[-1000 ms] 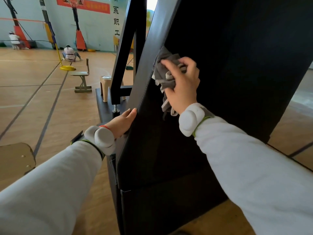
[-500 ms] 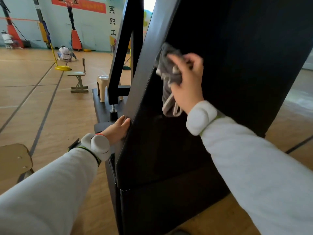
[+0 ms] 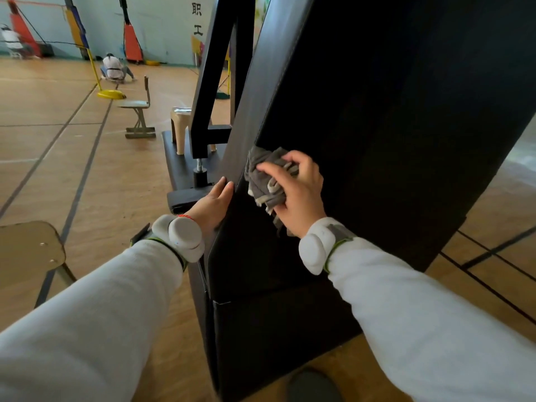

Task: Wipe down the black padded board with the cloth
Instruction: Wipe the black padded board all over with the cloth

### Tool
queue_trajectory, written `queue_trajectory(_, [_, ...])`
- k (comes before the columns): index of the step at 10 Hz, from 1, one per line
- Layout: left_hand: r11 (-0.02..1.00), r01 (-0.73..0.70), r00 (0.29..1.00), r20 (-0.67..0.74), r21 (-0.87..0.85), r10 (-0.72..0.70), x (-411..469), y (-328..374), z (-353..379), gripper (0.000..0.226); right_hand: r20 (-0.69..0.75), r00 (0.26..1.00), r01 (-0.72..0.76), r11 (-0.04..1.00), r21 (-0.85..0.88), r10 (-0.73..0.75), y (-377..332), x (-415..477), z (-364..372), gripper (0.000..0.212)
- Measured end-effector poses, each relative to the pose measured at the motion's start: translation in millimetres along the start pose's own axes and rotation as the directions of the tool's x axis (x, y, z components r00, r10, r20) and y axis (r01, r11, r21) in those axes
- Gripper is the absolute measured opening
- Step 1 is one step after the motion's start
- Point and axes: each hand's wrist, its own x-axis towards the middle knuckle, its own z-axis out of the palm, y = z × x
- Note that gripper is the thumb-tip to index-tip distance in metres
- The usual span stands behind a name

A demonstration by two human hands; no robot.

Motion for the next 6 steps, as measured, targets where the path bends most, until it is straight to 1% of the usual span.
queue_trajectory(1, [0.975, -0.216, 0.934, -0.279, 0.057, 0.224, -8, -10, 8, 0.058, 0.081, 0.997, -0.004, 0.998, 0.058, -0.001, 4, 5, -16, 0.051])
queue_trajectory(2, [0.528, 0.215, 0.954, 0.060, -0.821, -0.294, -11, -6, 5, 0.060, -0.031, 0.998, -0.051, 0.993, 0.104, 0.054, 3, 27, -31, 0.056])
queue_trajectory(3, [0.099, 0.393, 0.908, 0.370, -0.914, -0.196, -10, 3, 26, 0.056, -0.284, 0.952, -0.085, 0.989, 0.123, 0.117, 5, 60, -37, 0.054])
queue_trajectory(4, [0.187, 0.313, 0.950, 0.308, -0.931, -0.055, -3, 4, 32, 0.055, -0.308, 0.945, -0.098, 0.993, 0.063, 0.113, 3, 56, -20, 0.052])
queue_trajectory(5, [0.105, 0.336, 0.940, 0.326, -0.936, -0.103, 3, 7, 43, 0.053, -0.256, 0.961, -0.094, 0.994, 0.053, 0.104, 1, 36, -2, 0.055])
queue_trajectory(6, [0.042, 0.299, 0.952, 0.295, -0.953, -0.083, 2, 5, 47, 0.055, -0.211, 0.972, -0.094, 0.994, 0.059, 0.105, 4, 23, 4, 0.051])
